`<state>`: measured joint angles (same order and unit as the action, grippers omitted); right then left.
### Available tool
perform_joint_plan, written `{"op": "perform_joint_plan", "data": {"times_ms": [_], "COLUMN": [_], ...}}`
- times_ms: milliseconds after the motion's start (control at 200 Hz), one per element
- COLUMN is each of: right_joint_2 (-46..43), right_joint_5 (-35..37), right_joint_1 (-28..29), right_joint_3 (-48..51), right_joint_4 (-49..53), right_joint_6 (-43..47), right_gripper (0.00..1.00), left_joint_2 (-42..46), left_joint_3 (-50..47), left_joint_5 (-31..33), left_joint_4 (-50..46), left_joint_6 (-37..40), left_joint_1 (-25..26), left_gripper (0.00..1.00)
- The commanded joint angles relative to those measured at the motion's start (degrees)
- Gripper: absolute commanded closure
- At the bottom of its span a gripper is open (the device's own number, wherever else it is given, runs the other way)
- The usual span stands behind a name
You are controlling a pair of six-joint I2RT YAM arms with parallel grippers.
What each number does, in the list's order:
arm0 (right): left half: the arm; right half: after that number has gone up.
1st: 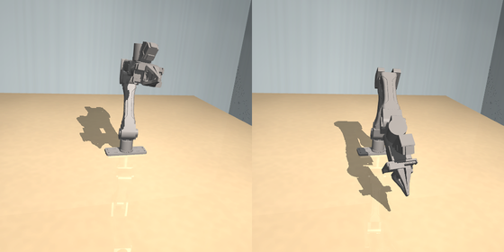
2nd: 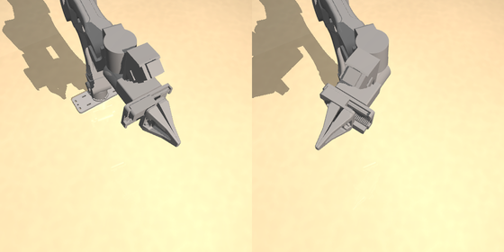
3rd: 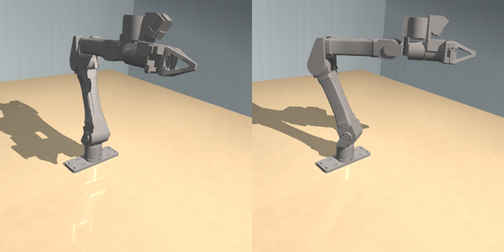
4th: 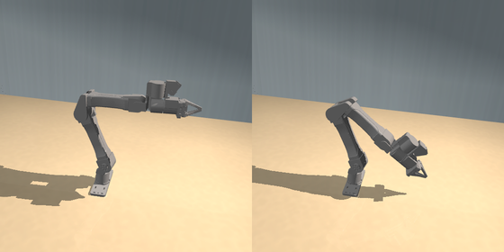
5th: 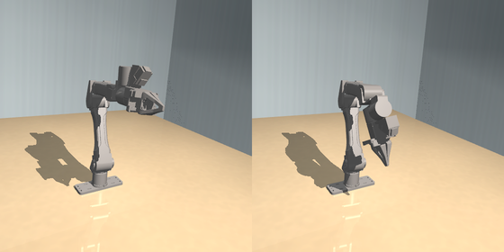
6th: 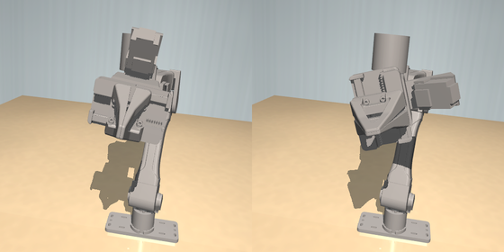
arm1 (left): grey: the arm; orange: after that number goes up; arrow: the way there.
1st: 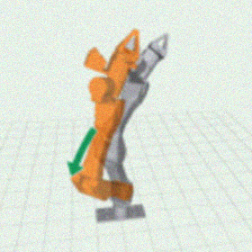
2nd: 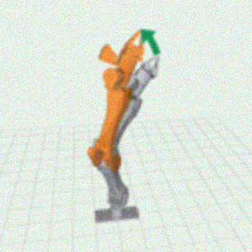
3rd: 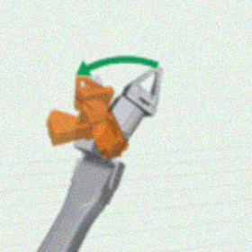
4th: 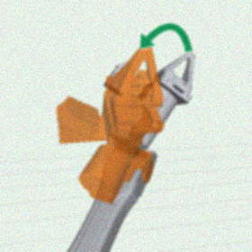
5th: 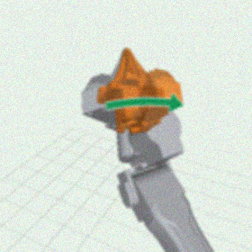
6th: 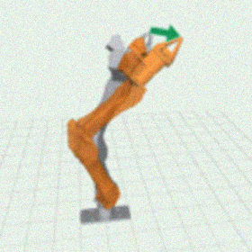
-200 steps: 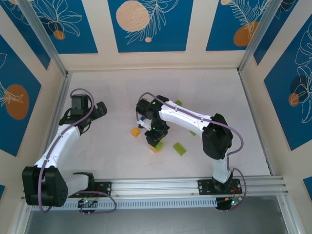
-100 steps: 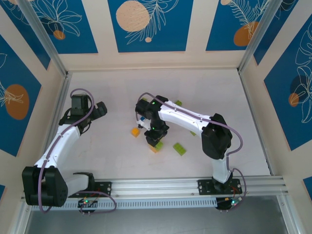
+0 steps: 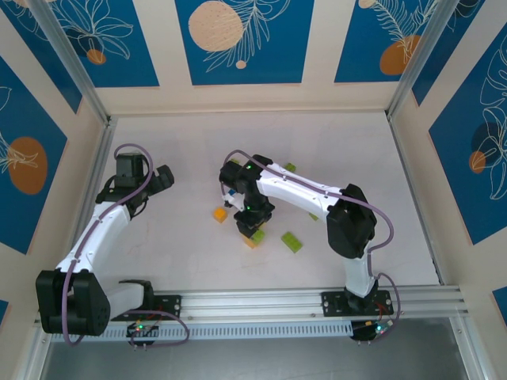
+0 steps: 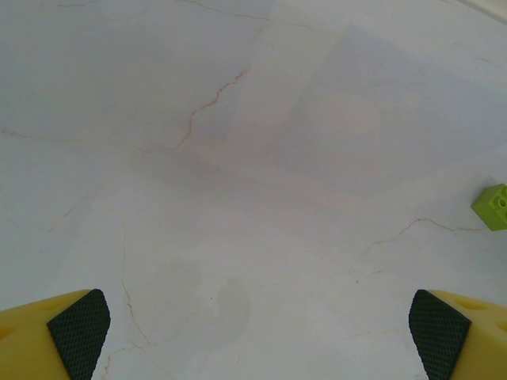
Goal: Assemble a carrot with lego
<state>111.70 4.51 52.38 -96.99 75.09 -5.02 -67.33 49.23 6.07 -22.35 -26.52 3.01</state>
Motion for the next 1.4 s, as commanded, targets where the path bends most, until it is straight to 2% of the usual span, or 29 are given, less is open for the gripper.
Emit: {"op": "perform_joint_plan", "data": {"times_ms": [0, 1395], "right_joint_2": [1.84, -2.45], "right_joint_5": [-0.75, 5.04], "right_joint_1": [0.18, 1.38], "right_joint_3": [2.01, -1.35], "right_joint_4": [-6.32, 0.56], "right_joint_6": [-0.88, 6.39], "right_gripper": [0.63, 0.62], "left_joint_2": [0.01, 0.18], "left_joint_3": [-0.01, -0.04], "left_joint_5": [0.53, 0.53], "left_joint_4": [-0.81, -0.9], "left_joint_6": [0.31, 0.25], "left_joint_1": [-0.49, -0.52], "left_gripper": [0.0, 0.0]}}
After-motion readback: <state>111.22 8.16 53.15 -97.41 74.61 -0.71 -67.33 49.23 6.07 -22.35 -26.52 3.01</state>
